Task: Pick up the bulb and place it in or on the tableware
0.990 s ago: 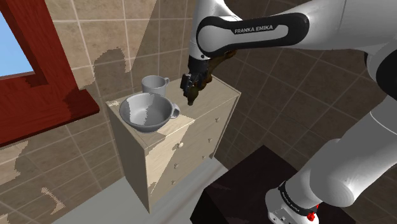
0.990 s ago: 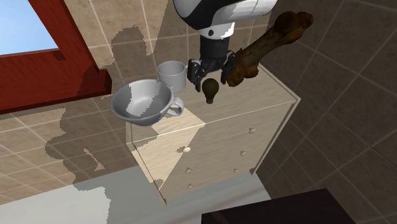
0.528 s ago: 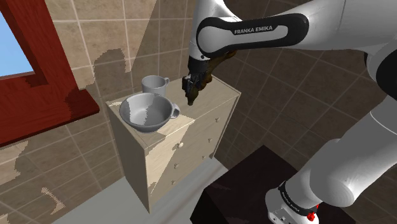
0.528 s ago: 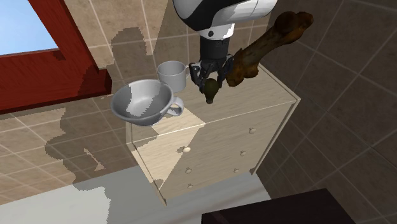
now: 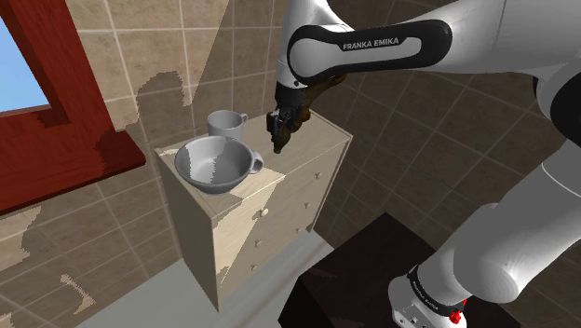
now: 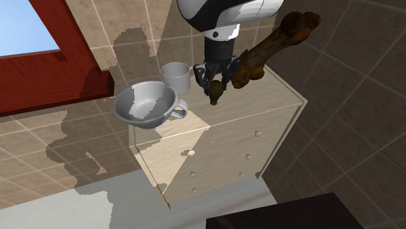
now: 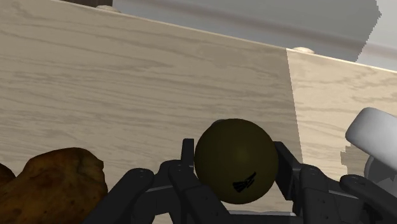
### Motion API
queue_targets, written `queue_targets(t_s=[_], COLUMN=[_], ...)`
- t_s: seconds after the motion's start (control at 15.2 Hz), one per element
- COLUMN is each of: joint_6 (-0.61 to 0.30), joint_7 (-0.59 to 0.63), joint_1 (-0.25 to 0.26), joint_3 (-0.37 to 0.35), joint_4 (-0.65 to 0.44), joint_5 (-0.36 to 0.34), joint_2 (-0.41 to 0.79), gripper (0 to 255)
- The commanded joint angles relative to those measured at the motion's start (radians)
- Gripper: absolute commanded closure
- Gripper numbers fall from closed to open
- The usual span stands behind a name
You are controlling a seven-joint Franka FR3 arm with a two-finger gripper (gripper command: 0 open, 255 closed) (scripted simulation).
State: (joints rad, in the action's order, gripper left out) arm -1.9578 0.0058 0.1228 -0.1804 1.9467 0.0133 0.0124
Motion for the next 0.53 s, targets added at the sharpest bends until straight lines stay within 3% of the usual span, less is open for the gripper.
queue_targets(t_s=[0.0,0.46], joint_6=[0.0,0.092], joint_7=[0.0,-0.001], joint_1=[0.0,-0.001], joint_3=[0.0,0.001], joint_4=[0.0,-0.077], joint_5=[0.0,0.002], joint_2=[0.0,-0.015], gripper=[255,255])
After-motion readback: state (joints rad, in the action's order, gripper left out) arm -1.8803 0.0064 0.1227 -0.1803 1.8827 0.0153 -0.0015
